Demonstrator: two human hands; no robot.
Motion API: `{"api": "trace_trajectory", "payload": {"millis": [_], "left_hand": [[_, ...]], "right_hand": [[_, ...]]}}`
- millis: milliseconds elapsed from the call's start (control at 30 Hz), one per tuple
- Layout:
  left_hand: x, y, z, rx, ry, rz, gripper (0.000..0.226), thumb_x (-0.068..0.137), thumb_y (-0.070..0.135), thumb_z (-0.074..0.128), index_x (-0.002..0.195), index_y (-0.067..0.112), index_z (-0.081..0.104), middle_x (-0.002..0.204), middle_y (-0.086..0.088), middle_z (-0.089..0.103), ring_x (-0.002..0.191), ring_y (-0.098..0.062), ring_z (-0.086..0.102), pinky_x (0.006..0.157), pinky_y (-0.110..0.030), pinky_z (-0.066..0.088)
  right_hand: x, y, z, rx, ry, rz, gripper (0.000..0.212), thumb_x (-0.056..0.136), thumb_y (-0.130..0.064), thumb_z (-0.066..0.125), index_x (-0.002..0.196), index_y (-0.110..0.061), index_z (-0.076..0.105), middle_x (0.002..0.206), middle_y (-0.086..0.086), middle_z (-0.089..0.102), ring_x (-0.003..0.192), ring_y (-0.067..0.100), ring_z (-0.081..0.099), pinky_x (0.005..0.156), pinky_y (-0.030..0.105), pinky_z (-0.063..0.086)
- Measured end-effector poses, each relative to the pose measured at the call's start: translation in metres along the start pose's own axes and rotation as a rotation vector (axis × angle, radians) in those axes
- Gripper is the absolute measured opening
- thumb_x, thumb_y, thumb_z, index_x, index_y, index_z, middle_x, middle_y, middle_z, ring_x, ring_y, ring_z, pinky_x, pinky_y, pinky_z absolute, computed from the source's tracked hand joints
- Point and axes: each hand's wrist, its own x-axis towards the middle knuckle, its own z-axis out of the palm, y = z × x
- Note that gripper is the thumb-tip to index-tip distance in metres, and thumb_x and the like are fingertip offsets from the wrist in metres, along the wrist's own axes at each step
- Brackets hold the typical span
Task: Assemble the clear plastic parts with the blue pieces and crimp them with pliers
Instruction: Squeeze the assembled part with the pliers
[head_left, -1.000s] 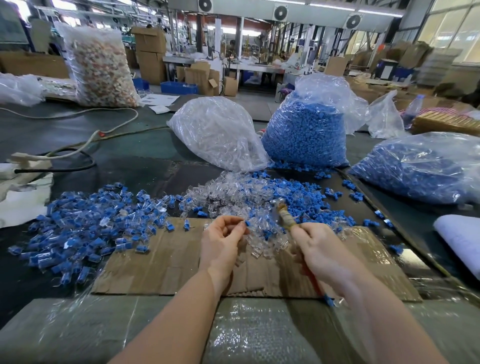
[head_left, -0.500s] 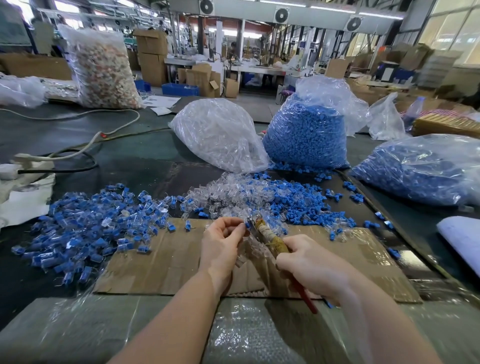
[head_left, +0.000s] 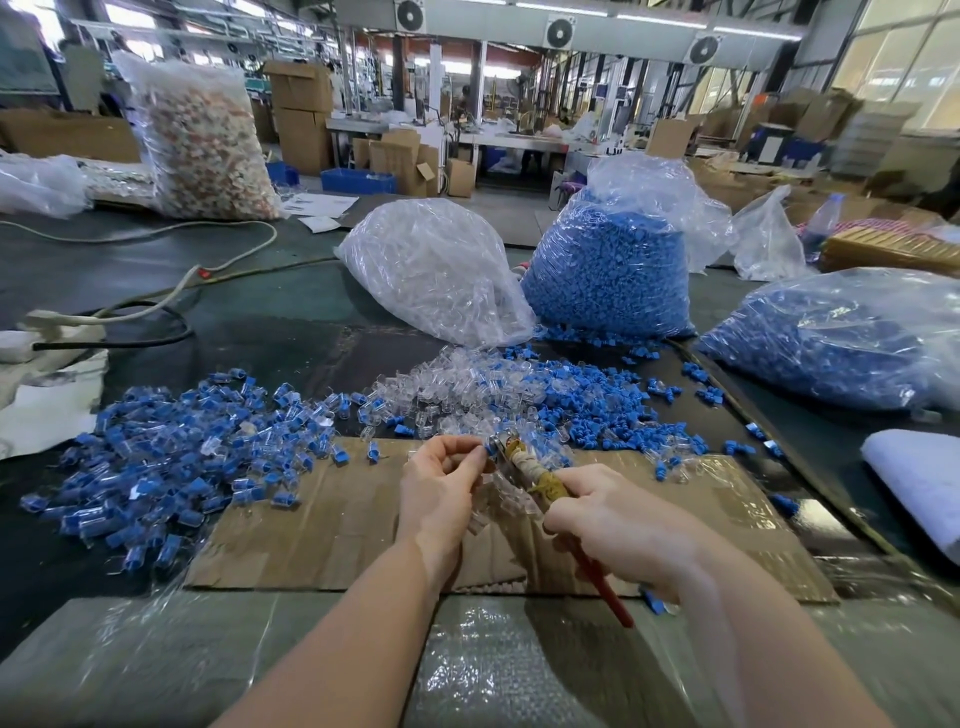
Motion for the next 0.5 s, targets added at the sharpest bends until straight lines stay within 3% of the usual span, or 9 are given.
{"api": "trace_trajectory", "payload": {"millis": [300,500], "left_hand": [[-0.0003,0.0019,0.001,0.039,-0.014,-0.004,0.007,0.089,0.004,0.057,0.092,0.007,0.062,0.086,-0.014,0.069,0.075,-0.021,0.066,0.065,-0.028,0.057],[-0.0006,0.0017,0.0013,0.049,-0.015,0.001,0.007,0.089,0.004,0.057,0.091,0.008,0.062,0.085,-0.014,0.068,0.073,-0.018,0.065,0.059,-0.023,0.055]], "right_hand": [[0.0007,-0.0005,-0.0004,0.018,-0.018,0.009,0.019,0.087,-0.008,0.048,0.07,-0.015,0.039,0.081,0.006,0.043,0.062,0.015,0.036,0.056,0.029,0.028],[0.0009,0.0029,0.0027,-0.019,0.006,-0.045,0.025,0.088,-0.008,0.045,0.066,-0.016,0.038,0.069,0.002,0.041,0.055,0.013,0.035,0.051,0.025,0.029]]}}
